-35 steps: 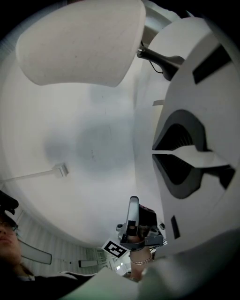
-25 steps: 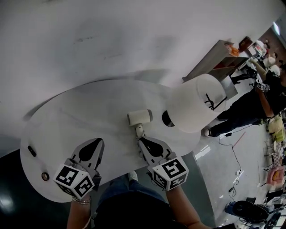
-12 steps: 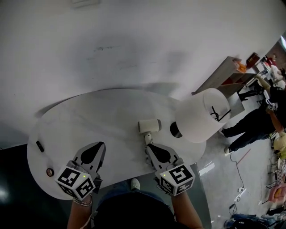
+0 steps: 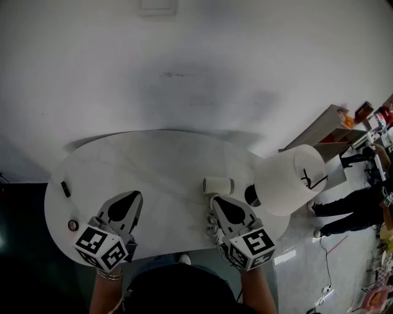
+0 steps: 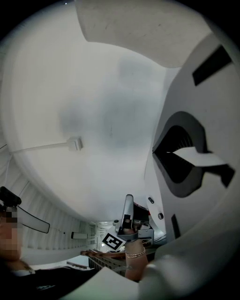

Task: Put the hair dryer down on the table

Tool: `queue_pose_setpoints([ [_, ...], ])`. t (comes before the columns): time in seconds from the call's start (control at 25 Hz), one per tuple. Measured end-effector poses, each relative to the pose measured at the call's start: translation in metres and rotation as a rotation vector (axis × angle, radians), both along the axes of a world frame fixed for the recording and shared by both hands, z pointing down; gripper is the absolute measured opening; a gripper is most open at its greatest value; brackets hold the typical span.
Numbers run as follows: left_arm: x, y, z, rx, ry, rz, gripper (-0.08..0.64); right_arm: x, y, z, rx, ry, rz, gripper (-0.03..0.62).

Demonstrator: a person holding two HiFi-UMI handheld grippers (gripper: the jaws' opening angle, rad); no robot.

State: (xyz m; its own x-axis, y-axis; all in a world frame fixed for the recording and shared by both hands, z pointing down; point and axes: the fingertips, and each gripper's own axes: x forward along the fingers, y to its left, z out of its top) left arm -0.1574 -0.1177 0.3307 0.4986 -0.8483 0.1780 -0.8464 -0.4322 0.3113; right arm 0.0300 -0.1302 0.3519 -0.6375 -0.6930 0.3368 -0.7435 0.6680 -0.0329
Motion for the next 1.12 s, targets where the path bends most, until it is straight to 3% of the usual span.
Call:
queue_pose_setpoints([
  [0.56,-0.057,0.007,-0.053,0.118,-0.026,-0.210,0.017,-0.028,-0.025,-0.070,0.150,-0.024,-0.129,0.018],
  [0.88,-0.074,0.022,-0.059,0.101,-0.030,-0.289,0.017,-0.038,-0.017,-0.080,0.166,-0.001,-0.147,0.018],
  [1.12,-0.071,0.039,-0.052,0.082,-0.007,-0.296,0.017,-0.041,-0.006,-0.078,0.168,0.024,-0.158,0.017],
])
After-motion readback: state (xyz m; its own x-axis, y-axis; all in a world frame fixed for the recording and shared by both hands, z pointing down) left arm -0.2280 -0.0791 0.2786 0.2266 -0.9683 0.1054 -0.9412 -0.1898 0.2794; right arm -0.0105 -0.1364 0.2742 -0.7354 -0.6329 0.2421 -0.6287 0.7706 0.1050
